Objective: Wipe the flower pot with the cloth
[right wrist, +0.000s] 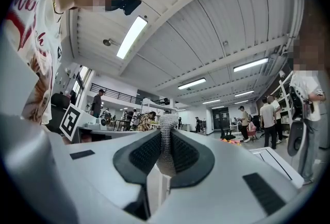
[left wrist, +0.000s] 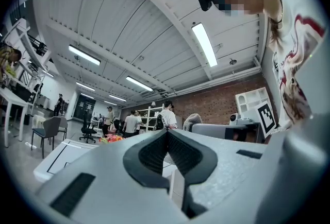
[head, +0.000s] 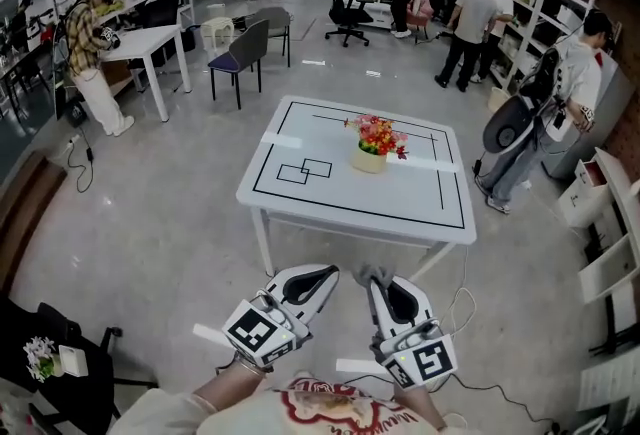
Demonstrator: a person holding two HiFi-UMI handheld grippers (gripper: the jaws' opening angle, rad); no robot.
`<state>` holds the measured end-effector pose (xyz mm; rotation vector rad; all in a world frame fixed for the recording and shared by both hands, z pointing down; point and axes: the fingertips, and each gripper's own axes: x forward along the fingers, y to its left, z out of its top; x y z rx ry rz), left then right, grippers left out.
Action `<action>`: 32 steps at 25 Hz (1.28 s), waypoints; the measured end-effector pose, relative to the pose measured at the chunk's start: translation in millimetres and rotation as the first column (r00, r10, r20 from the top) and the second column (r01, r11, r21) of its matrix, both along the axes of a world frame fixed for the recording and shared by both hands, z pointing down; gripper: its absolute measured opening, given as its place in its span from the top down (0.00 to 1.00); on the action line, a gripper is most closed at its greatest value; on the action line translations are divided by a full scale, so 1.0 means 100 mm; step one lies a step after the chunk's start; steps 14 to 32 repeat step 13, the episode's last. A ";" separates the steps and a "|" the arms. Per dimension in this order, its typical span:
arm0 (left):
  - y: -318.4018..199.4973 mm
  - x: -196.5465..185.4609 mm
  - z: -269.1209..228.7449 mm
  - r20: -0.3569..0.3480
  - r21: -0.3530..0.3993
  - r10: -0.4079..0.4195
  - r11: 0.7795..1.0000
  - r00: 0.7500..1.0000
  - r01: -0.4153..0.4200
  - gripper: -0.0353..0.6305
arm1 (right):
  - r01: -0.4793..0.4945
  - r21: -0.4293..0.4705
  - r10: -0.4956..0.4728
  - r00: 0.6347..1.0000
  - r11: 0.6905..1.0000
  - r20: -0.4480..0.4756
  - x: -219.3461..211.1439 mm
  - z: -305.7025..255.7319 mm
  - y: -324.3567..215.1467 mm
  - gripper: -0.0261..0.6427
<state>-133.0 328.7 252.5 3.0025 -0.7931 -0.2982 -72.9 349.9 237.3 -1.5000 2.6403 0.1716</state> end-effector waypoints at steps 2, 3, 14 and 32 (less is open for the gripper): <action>0.01 0.00 0.02 0.006 -0.001 -0.001 1.000 1.000 0.001 0.94 | 0.000 0.002 0.000 1.000 1.000 0.000 -0.01 0.01 0.01 0.90; 0.02 0.00 0.03 0.010 -0.002 -0.002 1.000 1.000 0.002 0.94 | 0.000 0.001 0.000 1.000 1.000 0.000 0.00 0.01 0.02 0.90; 0.01 -0.03 0.02 0.009 0.013 -0.024 1.000 1.000 0.024 0.94 | -0.001 0.015 0.001 1.000 1.000 -0.004 0.01 -0.02 0.02 0.90; 0.01 -0.03 0.02 0.009 0.013 -0.024 1.000 1.000 0.024 0.94 | -0.001 0.015 0.001 1.000 1.000 -0.004 0.01 -0.02 0.02 0.90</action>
